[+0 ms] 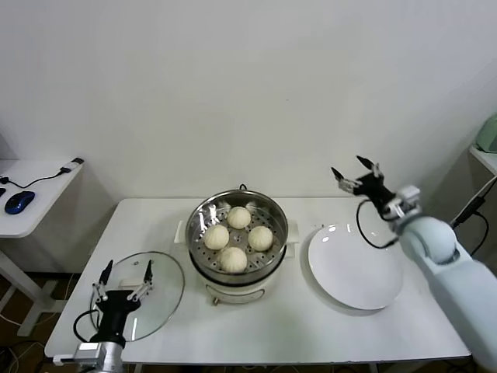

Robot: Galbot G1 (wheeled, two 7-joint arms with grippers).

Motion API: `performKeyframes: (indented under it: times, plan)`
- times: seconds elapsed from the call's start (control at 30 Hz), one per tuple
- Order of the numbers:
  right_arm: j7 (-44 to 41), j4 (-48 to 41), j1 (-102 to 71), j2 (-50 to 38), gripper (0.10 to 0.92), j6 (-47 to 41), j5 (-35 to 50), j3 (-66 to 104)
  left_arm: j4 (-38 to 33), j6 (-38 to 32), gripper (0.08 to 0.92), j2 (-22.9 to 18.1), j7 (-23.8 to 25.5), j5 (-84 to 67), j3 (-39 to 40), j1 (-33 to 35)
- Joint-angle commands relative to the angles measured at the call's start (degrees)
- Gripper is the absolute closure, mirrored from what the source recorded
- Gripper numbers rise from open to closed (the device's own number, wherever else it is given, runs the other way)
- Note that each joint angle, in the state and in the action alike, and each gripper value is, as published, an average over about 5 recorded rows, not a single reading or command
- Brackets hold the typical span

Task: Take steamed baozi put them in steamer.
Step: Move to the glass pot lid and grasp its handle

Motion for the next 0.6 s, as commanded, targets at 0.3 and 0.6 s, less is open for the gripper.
performKeyframes:
  times: [0.3, 0.6]
  plan:
    - [0.59, -0.57, -34.42, 18.09, 0.202, 21.70, -8.56, 16.37, 1.99, -4.74, 0.177, 0.09, -2.03, 7.68, -0.64, -0.41]
    - [3.07, -0.52, -35.70, 19.18, 0.202, 22.39, -9.68, 13.37, 7.44, -13.32, 0.177, 1.02, -21.84, 48.99, -0.39, 0.44]
